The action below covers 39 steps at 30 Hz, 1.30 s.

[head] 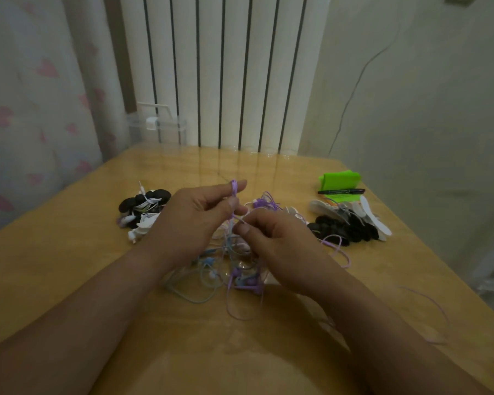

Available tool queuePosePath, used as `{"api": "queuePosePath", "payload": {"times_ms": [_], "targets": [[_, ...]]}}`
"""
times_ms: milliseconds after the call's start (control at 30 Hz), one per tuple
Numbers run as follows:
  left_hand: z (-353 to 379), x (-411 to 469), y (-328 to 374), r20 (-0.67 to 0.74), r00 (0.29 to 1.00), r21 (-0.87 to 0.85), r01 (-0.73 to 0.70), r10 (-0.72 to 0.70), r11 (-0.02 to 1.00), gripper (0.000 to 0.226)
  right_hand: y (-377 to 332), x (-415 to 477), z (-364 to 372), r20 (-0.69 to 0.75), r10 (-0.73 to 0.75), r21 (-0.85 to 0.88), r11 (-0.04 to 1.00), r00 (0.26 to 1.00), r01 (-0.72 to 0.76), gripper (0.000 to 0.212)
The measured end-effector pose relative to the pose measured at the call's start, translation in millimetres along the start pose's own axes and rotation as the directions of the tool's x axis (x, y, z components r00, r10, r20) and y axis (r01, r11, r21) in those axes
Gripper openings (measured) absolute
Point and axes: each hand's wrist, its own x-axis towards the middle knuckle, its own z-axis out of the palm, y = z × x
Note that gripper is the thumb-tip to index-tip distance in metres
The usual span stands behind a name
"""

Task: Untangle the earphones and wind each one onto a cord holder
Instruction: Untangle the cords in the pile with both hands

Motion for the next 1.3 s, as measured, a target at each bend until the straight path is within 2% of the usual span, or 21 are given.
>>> {"api": "queuePosePath", "payload": {"times_ms": [100,200,333,400,467,533,633,700,833,1000,1133,1200,1267,1300], "targets": [[0,-3,-3,0.082,0.997,0.144,-0.024,0.013,0.989,0.034,3,0,-15,-0.125,0.003,-0.039,0.999,0.992,-0.008,0.01],[0,-4,-1,0.19,0.982,0.233,-0.054,0.009,0.971,0.029,0,-1,-31,-0.214,0.0,0.106,0.994,0.977,0.023,0.011],[0,-6,4,0.378,0.925,0.26,-0.078,-0.027,0.963,0.03,-4,-3,-40,-0.217,-0.07,0.237,0.964,0.974,0.122,0.02],[0,-9,12,0.44,0.898,0.162,-0.078,-0.002,0.984,0.029,-5,-2,-42,-0.219,-0.05,0.339,0.932,0.974,0.124,0.019],[0,-9,19,0.458,0.888,-0.04,-0.026,0.041,0.999,0.028,-5,-1,-45,-0.196,0.01,0.51,0.855,0.981,0.093,0.015],[-3,-10,25,0.444,0.893,-0.235,0.042,0.069,0.971,0.037,-1,0,-45,-0.135,0.04,0.596,0.801,0.99,0.049,0.012],[-3,-8,26,0.375,0.926,-0.425,0.119,0.055,0.897,0.04,2,0,-31,-0.061,0.032,0.442,0.897,0.998,-0.002,0.015],[-3,-7,23,0.274,0.962,-0.452,0.142,-0.014,0.881,0.041,-1,-1,-16,-0.024,0.009,0.297,0.955,1.0,-0.001,0.018],[0,-4,13,0.09,0.995,-0.338,0.076,-0.048,0.938,0.042,-3,-1,0,0.014,0.018,0.11,0.994,1.0,-0.019,0.024],[3,-3,9,-0.029,1.0,-0.068,-0.008,0.007,0.998,0.036,-5,-2,0,-0.018,0.009,0.045,0.999,1.0,-0.008,0.021],[0,-2,-3,0.037,0.998,0.138,-0.05,0.045,0.989,0.039,1,0,-4,-0.113,-0.009,0.042,0.999,0.994,0.013,0.022],[0,-2,-3,0.083,0.994,0.212,-0.082,0.066,0.974,0.04,3,1,-8,-0.167,-0.017,0.05,0.998,0.986,0.026,0.015],[-2,-3,0,0.145,0.987,0.272,-0.106,0.068,0.957,0.041,2,1,-12,-0.213,-0.013,0.114,0.993,0.977,0.038,0.006],[-3,-5,0,0.186,0.981,0.3,-0.115,0.06,0.947,0.041,2,0,-13,-0.228,-0.009,0.161,0.986,0.974,0.047,0.011]]}}
